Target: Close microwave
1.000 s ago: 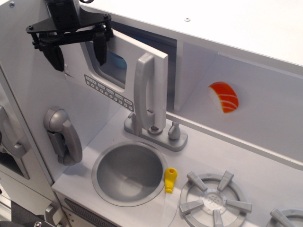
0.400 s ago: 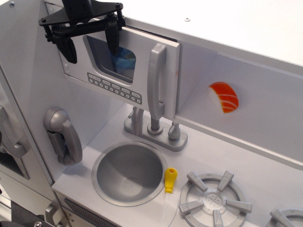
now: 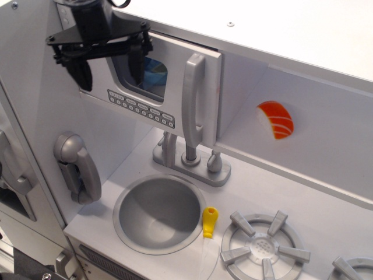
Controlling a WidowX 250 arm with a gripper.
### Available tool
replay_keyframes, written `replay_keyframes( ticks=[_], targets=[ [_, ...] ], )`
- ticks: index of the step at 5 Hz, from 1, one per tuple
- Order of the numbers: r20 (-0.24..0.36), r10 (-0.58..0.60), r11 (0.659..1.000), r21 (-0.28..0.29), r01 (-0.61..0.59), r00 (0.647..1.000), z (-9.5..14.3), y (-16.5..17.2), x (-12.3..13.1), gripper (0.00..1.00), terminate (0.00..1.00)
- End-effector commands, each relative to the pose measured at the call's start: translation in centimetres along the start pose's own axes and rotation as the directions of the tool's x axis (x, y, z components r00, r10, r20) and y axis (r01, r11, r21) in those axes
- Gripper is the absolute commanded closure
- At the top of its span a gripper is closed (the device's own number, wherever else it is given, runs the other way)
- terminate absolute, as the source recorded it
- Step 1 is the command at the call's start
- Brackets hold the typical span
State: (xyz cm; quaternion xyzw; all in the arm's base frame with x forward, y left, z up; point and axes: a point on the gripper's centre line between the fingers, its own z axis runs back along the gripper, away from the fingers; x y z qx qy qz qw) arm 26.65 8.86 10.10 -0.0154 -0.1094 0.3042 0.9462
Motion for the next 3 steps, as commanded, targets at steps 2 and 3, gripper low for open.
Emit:
replay_keyframes(
  ticks=[2, 3],
  targets=[
    [0.122, 0.064, 0.997, -0.049, -0.059, 0.991, 1.9, -1.5, 0.8, 0.00, 0.00],
    [0.197, 0.020, 0.996, -0.094, -0.001, 0.980, 2.2, -1.6, 0.3, 0.00, 1.00]
  ],
)
